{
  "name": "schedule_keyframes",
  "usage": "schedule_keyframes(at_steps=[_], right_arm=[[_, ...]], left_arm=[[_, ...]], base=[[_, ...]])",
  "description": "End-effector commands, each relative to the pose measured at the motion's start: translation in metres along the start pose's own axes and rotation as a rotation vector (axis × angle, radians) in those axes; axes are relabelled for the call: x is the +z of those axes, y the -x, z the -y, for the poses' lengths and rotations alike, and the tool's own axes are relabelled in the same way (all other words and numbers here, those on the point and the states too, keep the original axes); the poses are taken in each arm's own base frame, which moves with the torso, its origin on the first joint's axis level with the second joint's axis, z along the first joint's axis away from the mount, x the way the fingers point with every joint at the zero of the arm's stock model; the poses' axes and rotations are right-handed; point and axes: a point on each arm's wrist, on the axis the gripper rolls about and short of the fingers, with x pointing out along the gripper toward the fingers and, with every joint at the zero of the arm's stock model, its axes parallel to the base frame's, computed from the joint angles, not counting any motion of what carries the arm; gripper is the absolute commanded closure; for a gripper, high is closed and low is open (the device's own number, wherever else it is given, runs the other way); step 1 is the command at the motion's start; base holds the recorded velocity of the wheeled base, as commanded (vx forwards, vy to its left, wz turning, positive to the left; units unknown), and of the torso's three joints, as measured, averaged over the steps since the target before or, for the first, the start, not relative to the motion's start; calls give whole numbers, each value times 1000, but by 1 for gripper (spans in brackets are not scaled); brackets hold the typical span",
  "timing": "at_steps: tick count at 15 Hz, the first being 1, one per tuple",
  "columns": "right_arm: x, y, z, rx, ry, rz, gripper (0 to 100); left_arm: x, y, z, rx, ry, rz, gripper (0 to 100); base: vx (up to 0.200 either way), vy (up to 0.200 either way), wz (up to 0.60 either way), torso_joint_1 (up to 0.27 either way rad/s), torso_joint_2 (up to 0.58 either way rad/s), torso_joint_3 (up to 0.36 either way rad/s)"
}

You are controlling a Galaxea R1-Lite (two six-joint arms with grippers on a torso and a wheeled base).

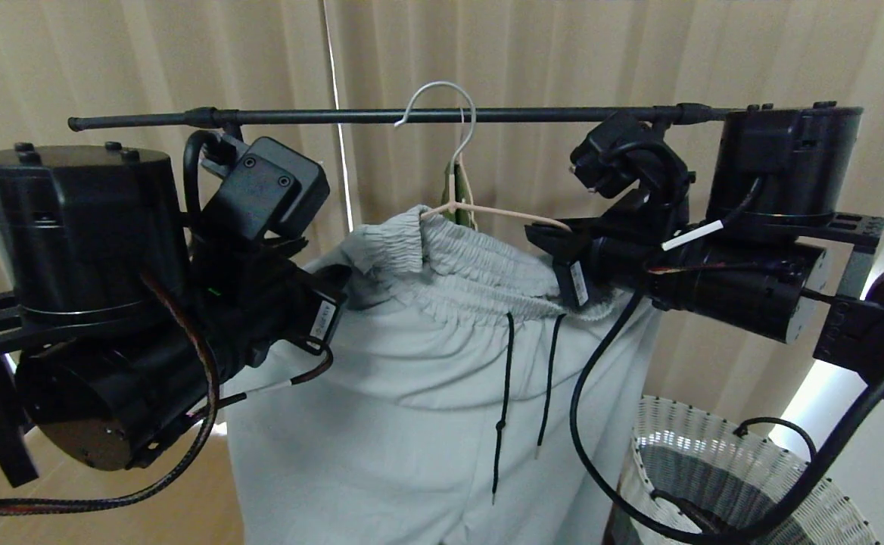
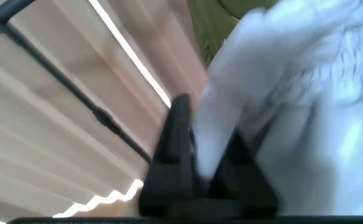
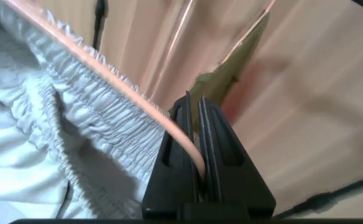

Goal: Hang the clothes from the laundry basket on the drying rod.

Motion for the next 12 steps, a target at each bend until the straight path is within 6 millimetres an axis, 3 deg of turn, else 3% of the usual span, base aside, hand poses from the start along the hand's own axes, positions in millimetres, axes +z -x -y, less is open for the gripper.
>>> schedule_keyframes(at_steps=[1,5,7,9,12], right_arm=[[0,13,9,-22,-5,8,100],[-11,32,41,-182,-28,-37,100],[-13,42,53,-225,-35,-39,100],[-12,57,64,-271,-45,-24,100],[-3,67,67,-281,-79,18,100]], left_arm=[[0,1,0,-6,1,5,0],[5,17,-11,-13,70,52,0],[-2,23,-17,-3,90,42,0],[-24,40,-25,-14,103,18,0],[-57,41,-30,-34,73,-68,0]], base=[[0,0,0,0,0,0],[0,0,0,0,0,0],[0,0,0,0,0,0],[0,0,0,0,0,0],[0,0,0,0,0,0]])
